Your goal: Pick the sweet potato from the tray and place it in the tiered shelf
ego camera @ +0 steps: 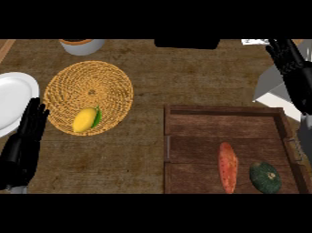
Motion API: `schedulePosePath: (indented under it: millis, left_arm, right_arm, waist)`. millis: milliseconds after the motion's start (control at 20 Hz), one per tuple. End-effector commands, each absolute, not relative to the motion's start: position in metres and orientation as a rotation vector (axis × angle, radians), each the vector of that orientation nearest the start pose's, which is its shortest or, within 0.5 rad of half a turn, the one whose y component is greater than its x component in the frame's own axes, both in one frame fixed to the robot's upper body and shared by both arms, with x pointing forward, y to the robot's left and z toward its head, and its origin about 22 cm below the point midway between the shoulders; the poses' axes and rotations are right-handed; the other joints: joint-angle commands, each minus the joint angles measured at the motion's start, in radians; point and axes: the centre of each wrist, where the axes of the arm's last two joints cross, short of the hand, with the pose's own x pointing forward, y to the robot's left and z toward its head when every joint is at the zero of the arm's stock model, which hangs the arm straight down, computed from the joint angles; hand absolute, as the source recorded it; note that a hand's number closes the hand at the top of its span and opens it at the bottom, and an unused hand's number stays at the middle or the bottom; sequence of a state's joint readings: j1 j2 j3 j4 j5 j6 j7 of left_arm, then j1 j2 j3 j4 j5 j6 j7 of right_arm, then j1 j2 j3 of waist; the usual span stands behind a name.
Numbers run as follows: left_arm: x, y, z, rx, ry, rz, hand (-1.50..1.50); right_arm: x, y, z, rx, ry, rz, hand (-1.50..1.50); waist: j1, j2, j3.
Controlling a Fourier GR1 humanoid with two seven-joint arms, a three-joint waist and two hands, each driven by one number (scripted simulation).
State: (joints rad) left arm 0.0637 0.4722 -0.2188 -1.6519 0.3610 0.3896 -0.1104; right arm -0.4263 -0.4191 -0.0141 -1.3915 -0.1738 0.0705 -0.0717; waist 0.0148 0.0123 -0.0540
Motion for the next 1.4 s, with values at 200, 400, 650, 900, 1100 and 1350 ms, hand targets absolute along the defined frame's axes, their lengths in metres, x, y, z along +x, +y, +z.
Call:
schedulePosePath:
  millis: [200,400,650,900,1100,1350]
  left_arm:
    - [0.214,0.331,0.005,0.327,-1.418,-0.028,0.0]
    - [0.203,0.335,-0.003,0.327,-1.352,0.009,0.0]
    - [0.214,0.331,0.002,0.282,-1.315,-0.023,0.0]
    - [0.214,0.344,0.007,0.278,-1.323,-0.035,0.0]
    - [0.222,0.351,0.006,0.291,-1.318,-0.028,0.0]
    - [0.223,0.355,0.008,0.277,-1.312,-0.027,0.0]
  right_arm:
    - [0.331,-0.229,0.067,-0.272,-1.61,0.066,1.5]
    - [0.298,-0.316,0.019,-0.88,-1.311,0.025,1.5]
    - [0.289,-0.172,0.008,-0.763,-1.334,-0.075,-1.5]
    - [0.276,-0.156,-0.003,-0.966,-1.187,0.054,-1.5]
    - [0.286,-0.151,0.004,-1.085,-0.977,0.238,-1.5]
    - [0.285,-0.123,0.031,-1.09,-0.722,0.454,-1.5]
  waist:
    - [-0.012,-0.009,0.052]
    - [-0.076,-0.01,0.04]
    - [-0.028,-0.021,0.048]
    - [-0.03,-0.028,0.045]
    - [-0.042,-0.026,0.041]
    - [-0.035,-0.028,0.044]
